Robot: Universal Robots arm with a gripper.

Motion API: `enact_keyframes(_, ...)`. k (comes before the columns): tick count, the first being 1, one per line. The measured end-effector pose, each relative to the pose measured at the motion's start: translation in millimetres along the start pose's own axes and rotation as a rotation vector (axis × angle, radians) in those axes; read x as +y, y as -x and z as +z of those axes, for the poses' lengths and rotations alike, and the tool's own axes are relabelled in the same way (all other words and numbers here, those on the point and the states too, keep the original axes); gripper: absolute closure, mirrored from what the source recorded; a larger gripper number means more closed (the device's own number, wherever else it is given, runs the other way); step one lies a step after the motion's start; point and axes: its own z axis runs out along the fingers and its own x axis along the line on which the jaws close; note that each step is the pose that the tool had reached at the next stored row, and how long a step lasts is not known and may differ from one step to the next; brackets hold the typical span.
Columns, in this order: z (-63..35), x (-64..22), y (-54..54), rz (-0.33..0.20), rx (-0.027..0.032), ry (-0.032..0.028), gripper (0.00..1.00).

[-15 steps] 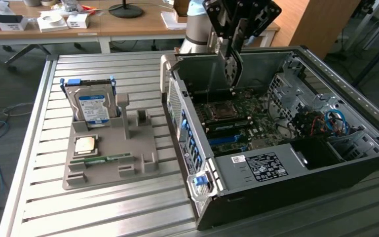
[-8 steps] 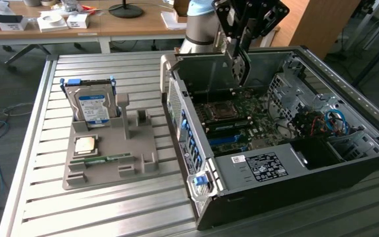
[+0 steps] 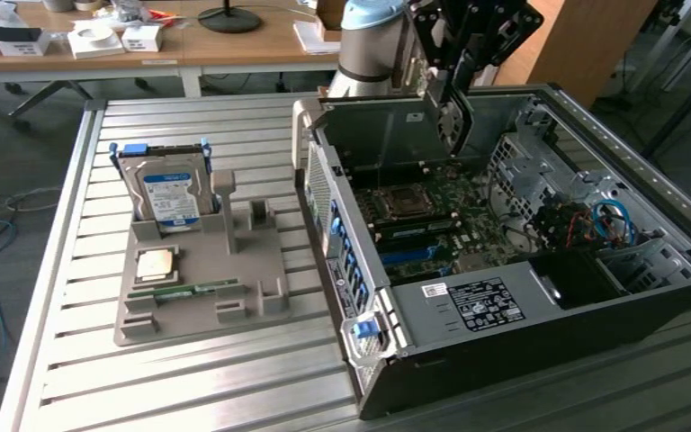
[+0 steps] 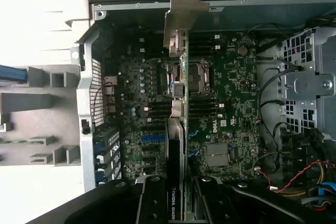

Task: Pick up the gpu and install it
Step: 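Pick up the gpu and move the gpu toward the slot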

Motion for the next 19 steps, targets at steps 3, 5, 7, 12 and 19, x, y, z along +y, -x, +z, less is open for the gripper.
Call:
enact_keyframes(3, 0.2, 0.5, 7.3, 0.000, 0.0000, 0.0001, 0.74)
enact_keyframes(5, 0.3, 0.9, 12.0, 0.000, 0.0000, 0.0001, 0.74)
enact_keyframes(7, 0.4, 1.3, 16.9, 0.000, 0.0000, 0.0001, 0.74)
enact_keyframes(12, 0.8, 2.1, 28.4, 0.000, 0.0000, 0.0002, 0.74)
enact_keyframes(19, 1.0, 2.8, 37.3, 0.000, 0.0000, 0.0002, 0.74)
